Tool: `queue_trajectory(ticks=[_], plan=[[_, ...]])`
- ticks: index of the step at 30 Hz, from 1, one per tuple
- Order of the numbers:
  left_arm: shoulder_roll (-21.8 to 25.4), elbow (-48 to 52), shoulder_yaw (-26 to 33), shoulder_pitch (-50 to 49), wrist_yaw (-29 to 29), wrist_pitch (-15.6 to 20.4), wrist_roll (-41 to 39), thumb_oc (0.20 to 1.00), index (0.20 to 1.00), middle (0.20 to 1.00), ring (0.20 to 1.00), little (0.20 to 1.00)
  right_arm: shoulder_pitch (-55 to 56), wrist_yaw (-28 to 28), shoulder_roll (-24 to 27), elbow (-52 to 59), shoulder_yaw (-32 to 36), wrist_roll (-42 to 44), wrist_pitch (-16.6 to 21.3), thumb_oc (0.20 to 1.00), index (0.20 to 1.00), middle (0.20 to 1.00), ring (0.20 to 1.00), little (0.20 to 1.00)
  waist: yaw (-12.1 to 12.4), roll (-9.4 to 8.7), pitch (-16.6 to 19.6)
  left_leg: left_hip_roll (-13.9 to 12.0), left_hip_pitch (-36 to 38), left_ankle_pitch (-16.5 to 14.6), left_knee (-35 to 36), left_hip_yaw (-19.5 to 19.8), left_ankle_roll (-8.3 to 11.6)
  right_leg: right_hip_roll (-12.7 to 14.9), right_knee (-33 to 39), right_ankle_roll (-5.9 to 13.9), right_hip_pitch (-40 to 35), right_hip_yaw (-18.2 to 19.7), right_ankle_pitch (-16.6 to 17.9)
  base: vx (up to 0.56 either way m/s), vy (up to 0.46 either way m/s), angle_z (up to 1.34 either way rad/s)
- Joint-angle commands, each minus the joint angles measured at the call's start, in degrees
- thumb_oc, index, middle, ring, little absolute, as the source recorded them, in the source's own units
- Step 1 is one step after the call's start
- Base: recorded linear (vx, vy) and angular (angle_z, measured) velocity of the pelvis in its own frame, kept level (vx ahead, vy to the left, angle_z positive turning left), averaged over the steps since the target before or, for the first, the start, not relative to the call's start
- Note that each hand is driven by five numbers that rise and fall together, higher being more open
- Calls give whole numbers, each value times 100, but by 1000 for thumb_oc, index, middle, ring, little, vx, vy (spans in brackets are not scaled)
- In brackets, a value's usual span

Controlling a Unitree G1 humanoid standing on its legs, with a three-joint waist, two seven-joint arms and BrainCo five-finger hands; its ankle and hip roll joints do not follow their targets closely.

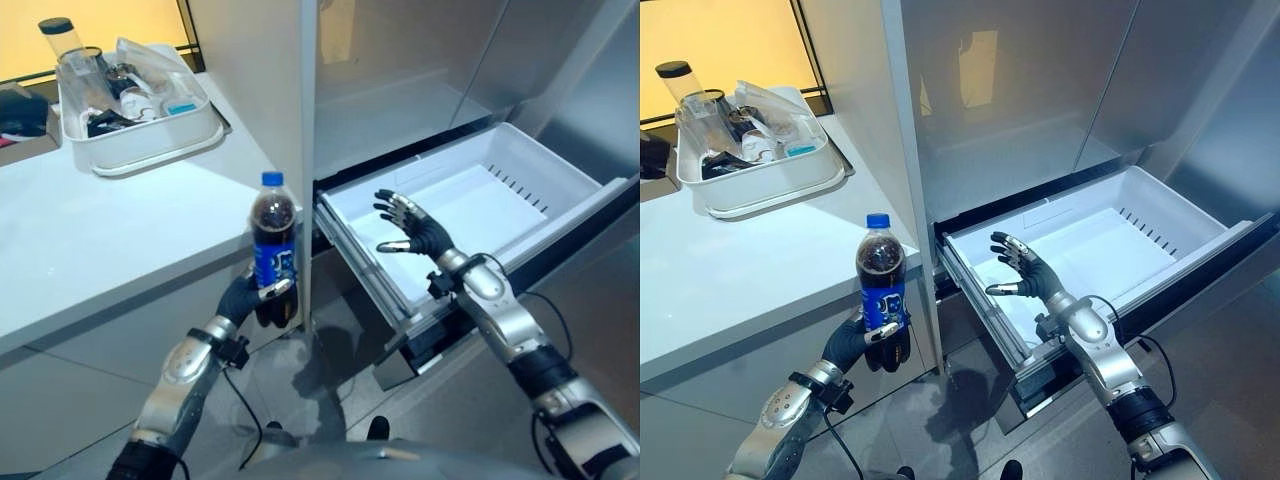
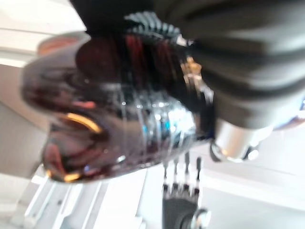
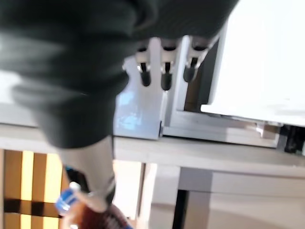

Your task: Take the drinks into the refrigerator

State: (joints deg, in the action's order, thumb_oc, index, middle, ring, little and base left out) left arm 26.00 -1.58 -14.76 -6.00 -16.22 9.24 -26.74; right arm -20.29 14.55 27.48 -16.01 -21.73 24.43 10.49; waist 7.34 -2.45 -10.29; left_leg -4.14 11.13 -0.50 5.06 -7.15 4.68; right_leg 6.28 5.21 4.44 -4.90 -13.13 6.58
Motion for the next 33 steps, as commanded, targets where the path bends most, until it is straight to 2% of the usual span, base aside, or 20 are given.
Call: queue_trajectory(ticks=[1,5,10,18,23,24,25,31,32,33], plan=[[66,474,-264,986,-132,937,442,200,200,200,200,200,-792,364,-84,-40,-344,393,92,1000,1000,1000,1000,1000,123,-68,170,421,-86,-380,-6,85,-424,-36,-529,155,-78,-263,-362,0,0,0],[53,368,-454,1181,-38,1033,694,200,200,200,200,200,-1147,767,-375,-130,-772,967,-157,1000,1000,1000,1000,1000,144,-63,187,412,-55,-391,-6,70,-413,-35,-520,152,-105,-269,-374,0,0,0],[92,393,-655,1452,14,1064,952,200,200,200,200,200,-1474,935,-688,-103,-1113,1237,-252,1000,1000,1000,1000,1000,165,-42,201,404,-42,-398,-6,59,-405,-46,-529,146,-116,-267,-393,0,0,0],[-123,227,-992,1844,137,1035,1202,200,200,200,200,200,-1721,759,-1356,-14,-1261,1270,-188,1000,1000,1000,1000,1000,178,-20,226,390,-20,-410,-6,70,-405,-51,-529,139,-150,-272,-415,0,0,0],[-196,157,-1226,2171,269,1039,1463,200,200,200,200,200,-1920,588,-1902,-479,-1384,1076,-183,1000,1000,1000,1000,1000,184,-26,258,375,-9,-413,-6,69,-399,-51,-515,136,-178,-276,-421,0,0,0],[-215,171,-1253,2209,272,1024,1438,200,200,200,200,200,-1928,537,-1957,-567,-1422,967,-180,649,649,649,649,649,183,-26,259,373,-9,-413,-6,71,-398,-50,-515,135,-179,-273,-419,0,0,0],[-217,180,-1260,2242,298,1018,1447,200,200,200,200,200,-1944,436,-1980,-612,-1442,824,-144,200,200,200,200,200,186,-25,257,373,-16,-411,-6,70,-398,-52,-515,135,-180,-272,-420,0,0,0],[-298,271,-1276,2166,297,980,1315,200,200,200,200,200,-1786,175,-2032,-669,-1246,872,-24,200,200,200,200,200,196,-30,243,373,-34,-416,-6,101,-404,-50,-520,141,-175,-299,-428,0,0,0],[-323,253,-1237,2096,302,965,1263,244,244,244,244,244,-1710,85,-1997,-652,-1113,965,10,200,200,200,200,200,194,-31,238,374,-38,-413,-6,106,-404,-45,-520,143,-175,-302,-429,0,0,0],[-337,245,-1198,2031,311,959,1235,548,548,548,548,548,-1662,41,-1974,-655,-1033,982,34,200,200,200,200,200,196,-34,232,375,-43,-411,-6,111,-407,-40,-522,143,-172,-306,-427,0,0,0]])
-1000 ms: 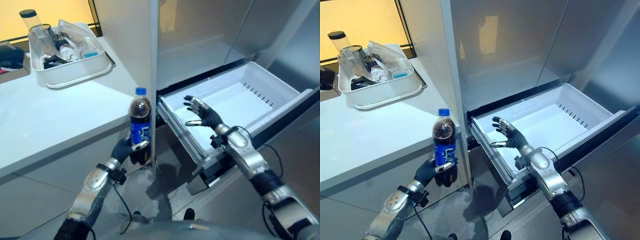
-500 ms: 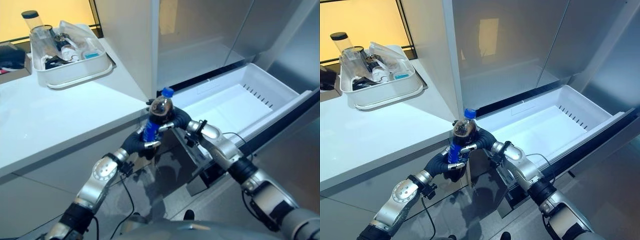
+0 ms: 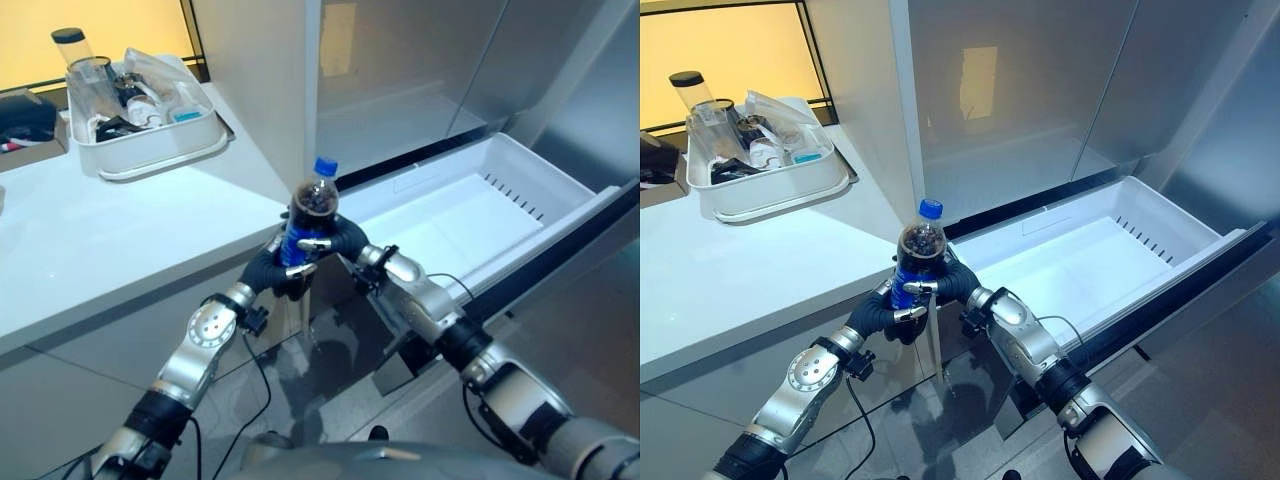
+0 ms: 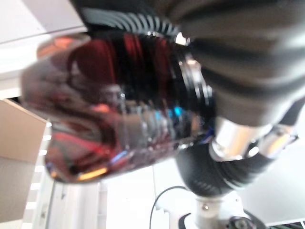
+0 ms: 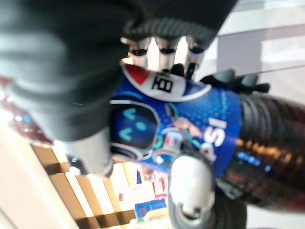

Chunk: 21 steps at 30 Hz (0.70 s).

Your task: Take the drinks into the refrigerator

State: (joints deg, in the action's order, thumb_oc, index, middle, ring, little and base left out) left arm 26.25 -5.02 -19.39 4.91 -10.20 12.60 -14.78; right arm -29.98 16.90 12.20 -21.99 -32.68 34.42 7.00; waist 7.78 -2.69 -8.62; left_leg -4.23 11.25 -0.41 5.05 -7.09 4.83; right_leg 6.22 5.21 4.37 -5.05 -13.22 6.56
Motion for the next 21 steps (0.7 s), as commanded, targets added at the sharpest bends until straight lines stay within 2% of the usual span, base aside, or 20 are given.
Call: queue_trajectory(ticks=[1,11,12,15,17,18,21], plan=[[-372,568,-686,881,-257,615,25,1000,1000,1000,1000,1000,-646,-234,-410,-12,139,-11,418,200,200,200,200,200,158,-13,62,388,-57,-420,-5,114,-424,-34,-524,149,-150,-300,-425,0,0,0],[-578,337,80,-225,-117,482,-538,1000,1000,1000,1000,1000,-11,-792,349,726,1216,-331,700,200,200,200,200,200,207,-56,28,412,-90,-411,-5,162,-457,-17,-513,154,-155,-349,-418,-3,-2,5],[-562,214,332,-615,-186,389,-641,1000,1000,1000,1000,1000,252,-937,654,1013,1728,-313,807,200,200,200,200,200,223,-74,10,413,-105,-405,-5,187,-463,-9,-497,159,-148,-356,-407,-5,-8,5],[-572,100,511,-872,-238,359,-683,1000,1000,1000,1000,1000,383,-1062,868,1220,2131,-312,894,200,200,200,200,200,235,-84,8,418,-114,-405,-5,196,-467,-10,-486,162,-146,-359,-405,-6,-2,7],[-556,-31,681,-1024,-226,364,-608,1000,1000,1000,1000,1000,515,-1161,1014,1356,2441,-286,982,200,200,200,200,200,235,-95,2,421,-122,-404,-5,196,-470,-11,-476,167,-143,-365,-398,-4,2,3],[-518,-154,903,-1228,-201,369,-458,1000,1000,1000,1000,1000,658,-1267,1212,1557,2856,-220,1103,200,200,200,200,200,232,-105,-1,424,-135,-405,-5,200,-475,-12,-469,172,-141,-373,-397,0,0,0],[-450,-281,1132,-1429,-146,381,-187,1000,1000,1000,1000,1000,817,-1375,1457,1778,3227,-280,1180,200,200,200,200,200,229,-121,0,429,-155,-404,-5,204,-476,-21,-458,179,-132,-370,-393,0,0,0]])
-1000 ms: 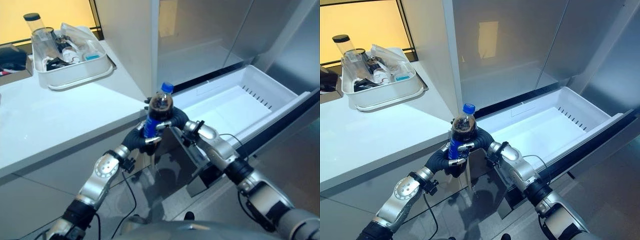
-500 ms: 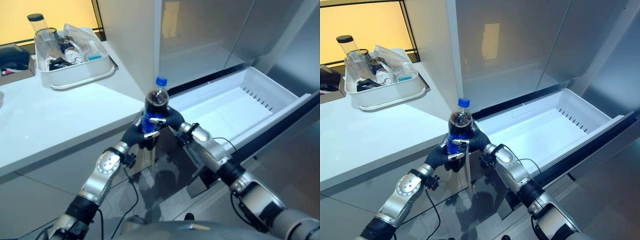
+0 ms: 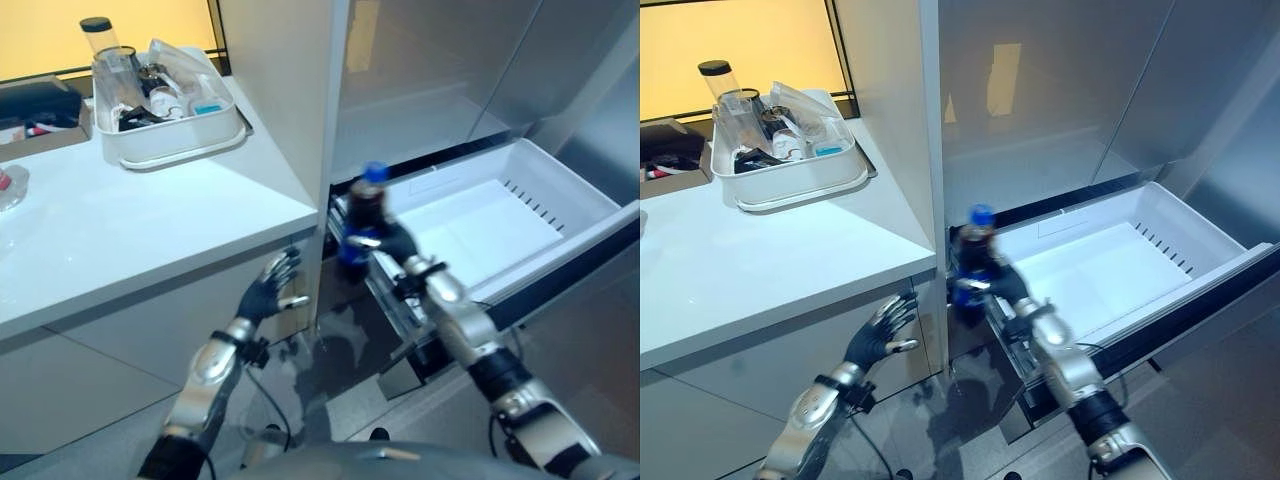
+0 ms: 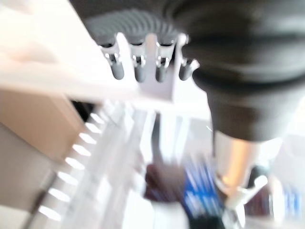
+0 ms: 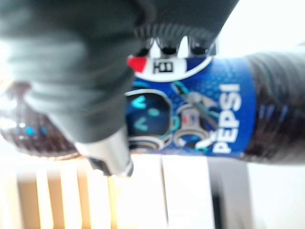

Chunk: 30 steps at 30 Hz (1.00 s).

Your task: Take the drinks into the refrigerator

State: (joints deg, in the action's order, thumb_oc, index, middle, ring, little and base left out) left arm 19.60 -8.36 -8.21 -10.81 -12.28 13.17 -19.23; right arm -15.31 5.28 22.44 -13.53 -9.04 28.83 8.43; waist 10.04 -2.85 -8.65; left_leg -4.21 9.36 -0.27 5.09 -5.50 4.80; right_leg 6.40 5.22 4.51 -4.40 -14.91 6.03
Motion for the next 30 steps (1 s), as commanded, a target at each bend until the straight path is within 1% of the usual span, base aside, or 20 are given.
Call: queue_trajectory(ticks=[1,4,8,9,10,12,13,14,15,16,18,19,21,23,24,25,26,28,29,30], plan=[[245,7,78,86,89,343,413,1000,1000,1000,1000,1000,-593,-256,492,1020,1026,301,1078,200,200,200,200,200,-1,-112,2,433,28,-419,-9,46,-473,-46,-453,170,-193,-194,-340,0,0,0],[272,-380,262,-41,267,338,954,1000,1000,1000,1000,1000,-499,-391,707,1171,1426,352,1186,200,200,200,200,200,-15,-128,-14,437,-6,-413,-9,43,-475,-56,-437,179,-165,-184,-333,0,0,0],[275,-861,343,-84,457,329,1523,1000,1000,1000,1000,1000,-414,-509,913,1226,1754,485,1270,200,200,200,200,200,-17,-163,-16,433,-44,-408,-9,47,-472,-72,-425,179,-130,-170,-330,0,0,0],[351,-1004,303,-76,500,345,1867,1000,1000,1000,1000,1000,-443,-604,1051,1058,1832,401,1256,200,200,200,200,200,-4,-191,-27,434,-63,-405,-9,50,-470,-81,-418,181,-121,-172,-332,0,0,0],[344,-1016,297,-66,510,353,1880,1000,1000,1000,1000,1000,-452,-607,1056,1046,1831,400,1261,200,200,200,200,200,-2,-190,-27,435,-65,-405,-9,51,-470,-81,-416,180,-119,-172,-332,0,0,0],[368,-1214,229,-42,499,334,2057,1000,1000,1000,1000,1000,-524,-782,1259,750,1798,-21,1162,200,200,200,200,200,8,-216,-31,439,-91,-401,-9,62,-468,-83,-415,188,-106,-172,-327,-8,4,2],[373,-1478,95,29,528,357,2238,1000,1000,1000,1000,1000,-632,-882,1426,337,1633,-360,1020,200,200,200,200,200,27,-243,-51,446,-114,-385,-9,70,-463,-85,-417,191,-84,-174,-315,0,0,0],[362,-1493,92,41,538,365,2245,1000,1000,1000,1000,1000,-659,-886,1436,307,1619,-362,1032,200,200,200,200,200,25,-238,-53,447,-118,-385,-9,70,-463,-85,-417,191,-80,-174,-315,0,0,0],[399,-1482,-8,80,533,397,2340,1000,1000,1000,1000,1000,-765,-961,1498,-35,1516,-564,968,200,200,200,200,200,41,-252,-66,449,-138,-378,-9,79,-462,-86,-417,192,-68,-177,-310,-23,-3,4],[454,-1503,-191,151,521,414,2400,1000,1000,1000,1000,1000,-1052,-1090,1680,-612,1179,-1259,750,200,200,200,200,200,90,-288,-99,446,-178,-360,-9,86,-462,-85,-415,198,-33,-183,-291,-23,-2,5],[440,-1507,-178,159,522,415,2399,1000,1000,1000,1000,1000,-1106,-1103,1684,-655,1142,-1271,764,200,200,200,200,200,77,-280,-104,445,-182,-360,-9,84,-462,-86,-417,198,-27,-180,-291,-27,-3,5],[471,-1444,-426,248,540,481,2260,1000,1000,1000,1000,1000,-1494,-1240,1681,-1472,701,-1737,624,200,200,200,200,200,152,-303,-174,441,-264,-319,-9,107,-464,-83,-422,200,35,-194,-274,-62,-3,3],[485,-1248,-560,283,566,495,2068,1000,1000,1000,1000,1000,-1917,-1304,1685,-2195,267,-2199,468,200,200,200,200,200,217,-306,-257,439,-362,-273,-9,131,-472,-80,-441,192,110,-220,-265,-83,7,3],[527,-883,-749,336,608,551,1823,1000,1000,1000,1000,1000,-2430,-1373,1571,-3118,-213,-2633,327,200,200,200,200,200,315,-297,-383,440,-514,-191,-9,182,-482,-71,-452,191,224,-263,-231,-109,6,12],[563,-729,-799,361,660,563,1717,1000,1000,1000,1000,1000,-2665,-1409,1532,-3363,-408,-2777,295,200,200,200,200,200,358,-294,-446,443,-602,-151,-10,200,-484,-67,-453,192,295,-281,-212,-86,1,20],[561,-727,-795,360,660,562,1717,1000,1000,1000,1000,1000,-2673,-1410,1531,-3370,-414,-2776,298,200,200,200,200,200,353,-294,-444,444,-606,-151,-10,201,-484,-66,-455,192,299,-282,-213,-110,11,26],[599,-451,-883,399,723,618,1511,1000,1000,1000,1000,1000,-3018,-1440,1382,-3942,-758,-3114,202,200,200,200,200,200,432,-276,-551,443,-750,-79,-19,246,-484,-44,-458,192,401,-310,-176,-90,15,17],[600,-330,-916,428,733,627,1399,1000,1000,1000,1000,1000,-3164,-1469,1312,-4117,-899,-3274,172,200,200,200,200,200,454,-262,-601,443,-830,-47,-27,275,-485,-31,-466,193,464,-335,-164,-87,16,12],[644,15,-997,463,743,670,1193,1000,1000,1000,1000,1000,-3336,-1505,1161,-4620,-1133,-3611,83,200,200,200,200,200,531,-226,-710,464,-995,24,-38,363,-489,-1,-473,193,575,-414,-139,-55,14,13],[644,17,-994,462,742,668,1192,1000,1000,1000,1000,1000,-3340,-1505,1159,-4624,-1136,-3611,85,200,200,200,200,200,524,-227,-707,465,-1001,26,-38,367,-489,0,-475,193,579,-417,-139,-83,24,28]])
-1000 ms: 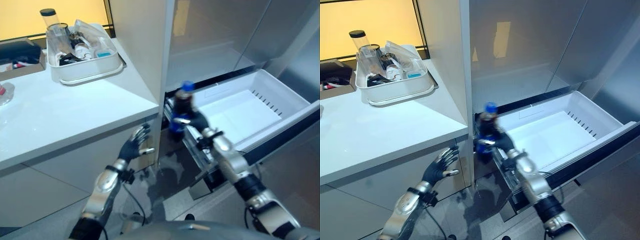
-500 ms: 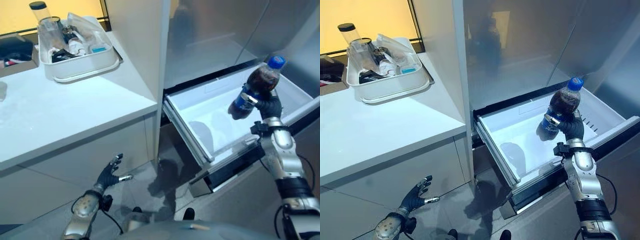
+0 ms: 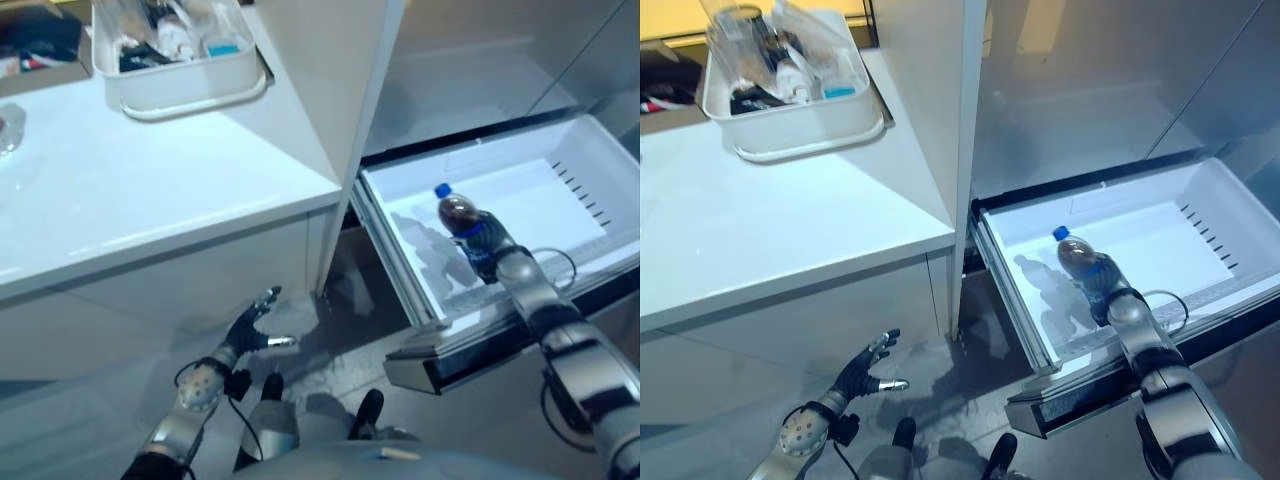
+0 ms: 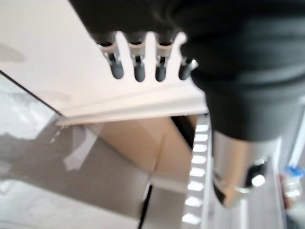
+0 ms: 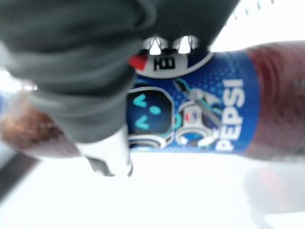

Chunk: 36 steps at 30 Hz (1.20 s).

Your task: Take the drinks into the refrigerator

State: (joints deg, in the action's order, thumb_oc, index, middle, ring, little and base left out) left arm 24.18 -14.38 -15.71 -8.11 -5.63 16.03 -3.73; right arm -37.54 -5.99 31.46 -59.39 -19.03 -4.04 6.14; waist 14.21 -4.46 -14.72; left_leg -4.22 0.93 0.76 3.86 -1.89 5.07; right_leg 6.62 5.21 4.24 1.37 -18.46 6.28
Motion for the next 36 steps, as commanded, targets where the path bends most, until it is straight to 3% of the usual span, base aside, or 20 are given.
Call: queue_trajectory(ticks=[1,6,10,11,12,16,20,25,28,36], plan=[[252,891,-329,253,121,424,-475,1000,1000,1000,1000,1000,-1232,-500,114,-468,-459,-960,191,200,200,200,200,200,175,-30,-190,479,-270,-34,75,73,-517,7,-487,227,65,-125,-147,-29,11,26],[347,1602,-313,346,156,456,-781,1000,1000,1000,1000,1000,-1154,-434,-494,-1197,-994,-2111,-94,200,200,200,200,200,327,101,-396,534,-510,44,44,257,-517,87,-486,238,171,-325,-126,-28,22,26],[324,1983,-243,467,137,410,-1023,1000,1000,1000,1000,1000,-982,-288,-1130,-1474,-1163,-2491,-281,231,231,231,231,231,420,200,-510,584,-640,85,28,397,-519,149,-489,240,215,-456,-131,-18,6,13],[296,2040,-221,465,135,407,-1059,1000,1000,1000,1000,1000,-966,-227,-1243,-1556,-1152,-2493,-297,479,479,479,479,479,447,236,-523,587,-636,54,22,409,-514,148,-491,238,201,-481,-158,-2,14,9],[261,2075,-198,472,113,390,-1143,1000,1000,1000,1000,1000,-970,-187,-1391,-1606,-1104,-2449,-332,1000,1000,1000,1000,1000,448,248,-516,605,-666,88,32,433,-520,169,-476,237,216,-522,-136,1,10,9],[181,2130,-170,565,140,387,-1256,1000,1000,1000,1000,1000,-880,-249,-1719,-1444,-1071,-2270,-262,1000,1000,1000,1000,1000,469,306,-549,600,-634,54,40,469,-512,189,-457,237,200,-541,-151,-7,16,8],[170,2119,-119,638,186,395,-1229,1000,1000,1000,1000,1000,-818,-289,-1669,-1018,-1049,-1995,-132,1000,1000,1000,1000,1000,388,293,-525,597,-577,20,59,441,-506,191,-442,230,180,-507,-158,0,0,0],[207,2037,8,583,169,394,-1113,1000,1000,1000,1000,1000,-221,-489,-1205,202,-208,-371,180,1000,1000,1000,1000,1000,173,191,-475,560,-444,-27,77,345,-507,185,-459,231,142,-425,-163,-2,1,-1],[276,1966,128,489,148,382,-1044,1000,1000,1000,1000,1000,379,-672,-755,1544,434,319,316,1000,1000,1000,1000,1000,9,107,-422,553,-381,-28,87,251,-517,179,-469,229,138,-337,-143,0,-3,-9],[313,1783,230,505,-111,335,-1004,1000,1000,1000,1000,1000,1938,-887,-135,3927,2304,1198,868,1000,1000,1000,1000,1000,-398,-52,-205,535,-141,-141,101,113,-542,123,-473,209,29,-163,-202,17,-38,-8]])
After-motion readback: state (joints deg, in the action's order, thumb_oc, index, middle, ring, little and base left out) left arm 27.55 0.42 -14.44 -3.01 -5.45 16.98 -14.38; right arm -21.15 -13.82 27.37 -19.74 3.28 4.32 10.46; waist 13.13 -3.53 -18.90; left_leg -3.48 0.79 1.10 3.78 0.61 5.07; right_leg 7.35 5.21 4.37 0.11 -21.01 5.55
